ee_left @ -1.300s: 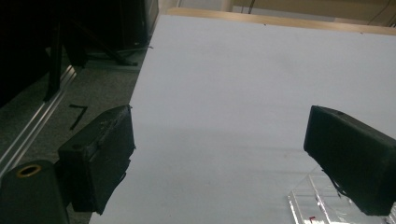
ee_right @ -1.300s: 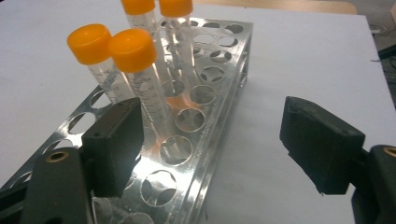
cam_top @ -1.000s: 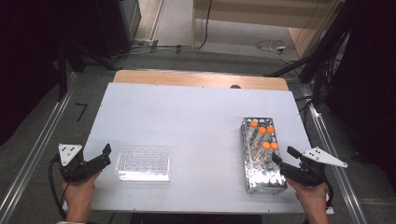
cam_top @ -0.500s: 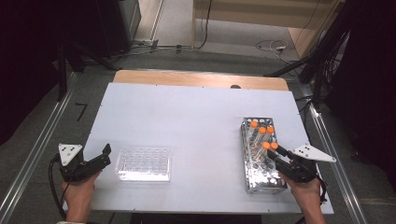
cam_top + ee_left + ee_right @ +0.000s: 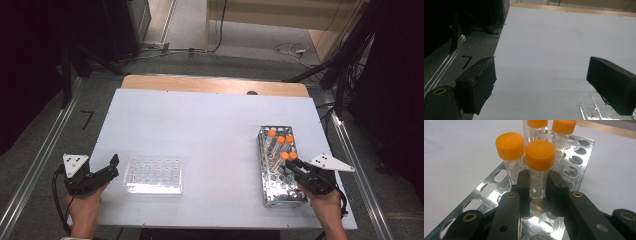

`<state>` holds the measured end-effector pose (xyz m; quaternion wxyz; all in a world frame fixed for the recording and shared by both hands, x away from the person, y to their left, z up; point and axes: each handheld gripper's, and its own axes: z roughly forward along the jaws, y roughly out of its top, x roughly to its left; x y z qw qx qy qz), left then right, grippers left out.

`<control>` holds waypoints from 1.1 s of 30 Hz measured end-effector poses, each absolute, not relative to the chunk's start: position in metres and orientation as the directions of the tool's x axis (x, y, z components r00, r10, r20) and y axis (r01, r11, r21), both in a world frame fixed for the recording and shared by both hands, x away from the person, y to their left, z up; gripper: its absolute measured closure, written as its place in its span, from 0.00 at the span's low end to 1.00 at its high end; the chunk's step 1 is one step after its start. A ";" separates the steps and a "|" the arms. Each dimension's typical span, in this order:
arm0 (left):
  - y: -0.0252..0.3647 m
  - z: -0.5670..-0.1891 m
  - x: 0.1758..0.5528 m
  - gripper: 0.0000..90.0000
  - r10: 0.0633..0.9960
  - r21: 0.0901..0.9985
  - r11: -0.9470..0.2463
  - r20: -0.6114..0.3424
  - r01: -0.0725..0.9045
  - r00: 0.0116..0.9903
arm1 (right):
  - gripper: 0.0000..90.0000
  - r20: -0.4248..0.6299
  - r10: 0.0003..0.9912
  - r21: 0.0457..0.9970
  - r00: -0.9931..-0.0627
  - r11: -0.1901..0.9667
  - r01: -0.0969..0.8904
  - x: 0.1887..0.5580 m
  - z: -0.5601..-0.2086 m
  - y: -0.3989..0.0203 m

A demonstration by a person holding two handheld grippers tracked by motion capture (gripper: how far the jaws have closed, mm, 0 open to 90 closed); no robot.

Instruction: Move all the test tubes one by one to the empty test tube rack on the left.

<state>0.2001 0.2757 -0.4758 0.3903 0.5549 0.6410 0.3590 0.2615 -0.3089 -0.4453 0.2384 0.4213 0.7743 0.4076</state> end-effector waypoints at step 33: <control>0.237 -0.434 0.195 0.10 0.996 0.919 0.015 -0.050 0.393 0.077 | 0.80 -0.011 0.853 0.891 -0.522 0.245 0.381 0.232 -0.382 -0.317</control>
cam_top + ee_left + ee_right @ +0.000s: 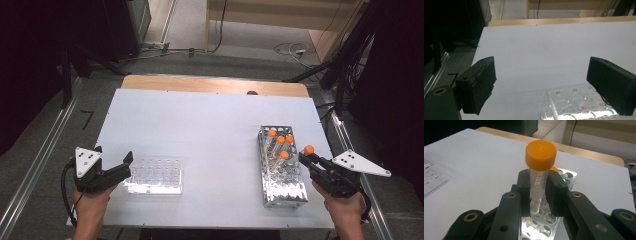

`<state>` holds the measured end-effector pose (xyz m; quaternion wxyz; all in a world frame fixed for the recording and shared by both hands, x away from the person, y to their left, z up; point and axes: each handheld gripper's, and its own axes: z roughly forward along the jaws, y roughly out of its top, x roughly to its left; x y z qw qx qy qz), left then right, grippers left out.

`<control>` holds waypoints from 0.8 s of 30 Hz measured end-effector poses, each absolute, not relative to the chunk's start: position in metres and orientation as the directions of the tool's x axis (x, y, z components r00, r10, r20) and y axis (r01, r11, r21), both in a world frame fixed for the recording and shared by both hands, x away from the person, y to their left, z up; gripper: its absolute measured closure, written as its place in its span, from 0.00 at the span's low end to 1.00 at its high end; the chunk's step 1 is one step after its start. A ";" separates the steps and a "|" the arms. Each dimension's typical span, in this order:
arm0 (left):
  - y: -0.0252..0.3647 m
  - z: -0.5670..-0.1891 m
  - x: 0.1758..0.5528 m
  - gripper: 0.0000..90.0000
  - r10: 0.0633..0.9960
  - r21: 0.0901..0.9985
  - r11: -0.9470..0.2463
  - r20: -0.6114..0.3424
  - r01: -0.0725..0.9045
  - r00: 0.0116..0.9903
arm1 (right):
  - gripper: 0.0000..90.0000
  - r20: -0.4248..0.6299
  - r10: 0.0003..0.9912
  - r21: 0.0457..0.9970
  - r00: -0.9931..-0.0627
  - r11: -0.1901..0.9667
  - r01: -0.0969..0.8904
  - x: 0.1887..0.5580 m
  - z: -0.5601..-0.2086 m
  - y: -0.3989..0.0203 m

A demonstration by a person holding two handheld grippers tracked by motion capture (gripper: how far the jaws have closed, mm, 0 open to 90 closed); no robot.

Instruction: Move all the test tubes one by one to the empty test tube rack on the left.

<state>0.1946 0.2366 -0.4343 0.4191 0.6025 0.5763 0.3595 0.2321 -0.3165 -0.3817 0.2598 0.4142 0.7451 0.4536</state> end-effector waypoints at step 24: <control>0.163 -0.405 0.199 0.11 0.935 0.941 -0.092 -0.031 0.326 0.353 | 0.80 0.022 0.762 0.883 -0.647 0.289 0.371 0.217 -0.383 -0.259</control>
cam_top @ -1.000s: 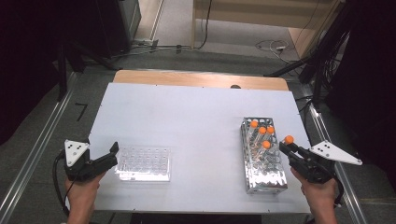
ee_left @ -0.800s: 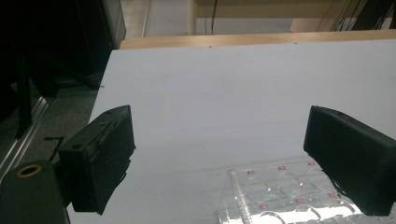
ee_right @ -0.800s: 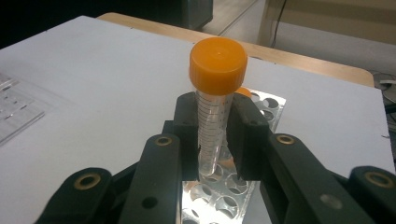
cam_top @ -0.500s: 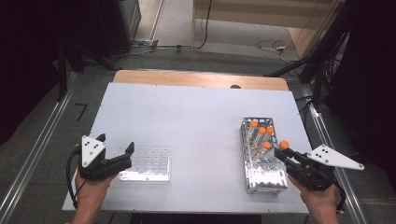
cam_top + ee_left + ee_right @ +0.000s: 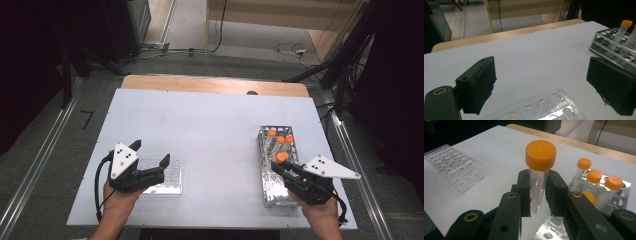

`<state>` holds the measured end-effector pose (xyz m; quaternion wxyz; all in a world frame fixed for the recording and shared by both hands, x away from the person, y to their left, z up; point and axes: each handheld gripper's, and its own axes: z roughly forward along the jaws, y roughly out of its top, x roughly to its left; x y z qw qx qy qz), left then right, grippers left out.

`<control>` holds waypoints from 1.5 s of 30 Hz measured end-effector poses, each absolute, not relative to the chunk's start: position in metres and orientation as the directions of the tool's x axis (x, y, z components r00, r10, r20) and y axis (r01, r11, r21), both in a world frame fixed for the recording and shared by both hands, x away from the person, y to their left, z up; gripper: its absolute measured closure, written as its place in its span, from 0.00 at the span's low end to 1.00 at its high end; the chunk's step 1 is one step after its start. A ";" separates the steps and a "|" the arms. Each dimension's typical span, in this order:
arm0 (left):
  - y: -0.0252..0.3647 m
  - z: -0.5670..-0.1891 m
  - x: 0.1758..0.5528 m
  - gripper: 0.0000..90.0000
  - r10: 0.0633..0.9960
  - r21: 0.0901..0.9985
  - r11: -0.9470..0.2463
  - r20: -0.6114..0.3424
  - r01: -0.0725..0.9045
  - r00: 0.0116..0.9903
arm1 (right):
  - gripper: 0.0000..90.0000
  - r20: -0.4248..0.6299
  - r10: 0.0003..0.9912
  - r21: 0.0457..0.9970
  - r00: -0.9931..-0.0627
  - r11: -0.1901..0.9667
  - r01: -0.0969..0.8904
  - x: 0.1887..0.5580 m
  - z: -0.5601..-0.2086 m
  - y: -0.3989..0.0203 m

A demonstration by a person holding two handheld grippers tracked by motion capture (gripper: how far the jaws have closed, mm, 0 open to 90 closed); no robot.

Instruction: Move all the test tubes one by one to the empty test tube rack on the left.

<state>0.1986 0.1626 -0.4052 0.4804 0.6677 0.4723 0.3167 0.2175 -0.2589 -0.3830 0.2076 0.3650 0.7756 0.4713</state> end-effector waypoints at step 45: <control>0.087 -0.392 0.200 0.33 0.753 0.929 -0.215 -0.039 0.302 0.656 | 0.80 0.003 0.606 0.830 -0.795 0.442 0.340 0.234 -0.416 -0.126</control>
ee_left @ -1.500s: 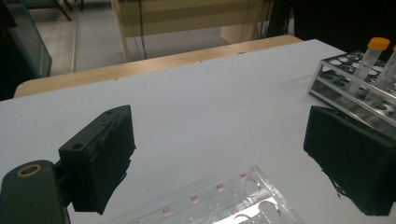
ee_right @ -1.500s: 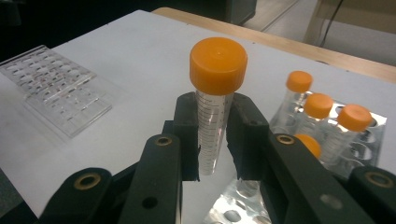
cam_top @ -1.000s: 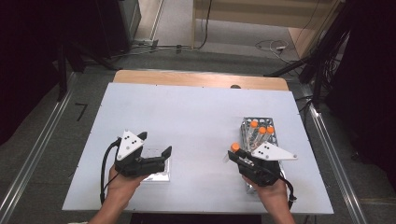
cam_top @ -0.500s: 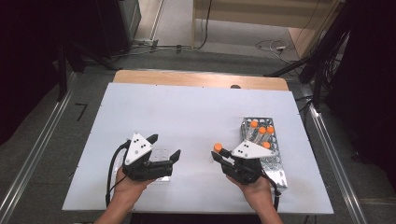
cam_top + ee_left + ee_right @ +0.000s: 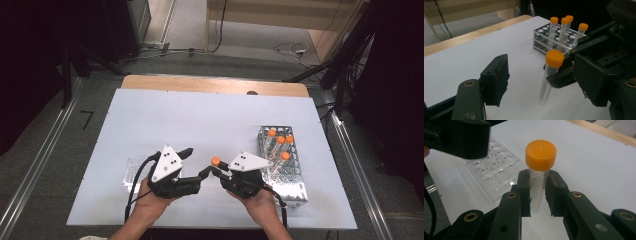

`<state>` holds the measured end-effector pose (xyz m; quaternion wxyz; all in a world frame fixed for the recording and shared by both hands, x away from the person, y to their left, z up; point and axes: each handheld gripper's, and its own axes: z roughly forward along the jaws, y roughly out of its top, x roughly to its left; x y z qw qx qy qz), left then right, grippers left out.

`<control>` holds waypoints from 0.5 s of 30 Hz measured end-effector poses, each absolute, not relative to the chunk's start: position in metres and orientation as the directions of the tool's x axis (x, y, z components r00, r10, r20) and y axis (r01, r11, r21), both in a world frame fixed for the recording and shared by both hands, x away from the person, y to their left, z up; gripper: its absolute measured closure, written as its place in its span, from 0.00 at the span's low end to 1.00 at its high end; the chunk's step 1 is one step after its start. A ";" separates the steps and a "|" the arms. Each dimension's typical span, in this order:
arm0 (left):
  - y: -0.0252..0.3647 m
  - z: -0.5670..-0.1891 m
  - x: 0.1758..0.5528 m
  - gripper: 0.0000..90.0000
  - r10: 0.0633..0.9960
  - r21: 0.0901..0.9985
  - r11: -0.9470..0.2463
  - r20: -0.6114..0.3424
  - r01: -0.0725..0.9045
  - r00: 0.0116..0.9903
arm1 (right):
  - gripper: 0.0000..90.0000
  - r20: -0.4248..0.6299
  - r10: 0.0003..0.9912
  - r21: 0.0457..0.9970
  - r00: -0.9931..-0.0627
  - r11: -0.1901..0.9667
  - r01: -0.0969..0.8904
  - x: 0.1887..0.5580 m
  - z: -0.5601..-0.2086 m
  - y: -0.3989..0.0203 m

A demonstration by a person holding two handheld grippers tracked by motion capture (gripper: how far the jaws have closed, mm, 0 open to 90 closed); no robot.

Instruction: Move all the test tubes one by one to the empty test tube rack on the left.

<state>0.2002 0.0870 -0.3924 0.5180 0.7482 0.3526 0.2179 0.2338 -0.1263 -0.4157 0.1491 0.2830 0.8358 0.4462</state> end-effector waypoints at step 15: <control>0.079 -0.405 0.209 0.52 0.736 0.917 -0.239 -0.044 0.319 0.676 | 0.80 0.013 0.578 0.828 -0.816 0.451 0.333 0.232 -0.421 -0.111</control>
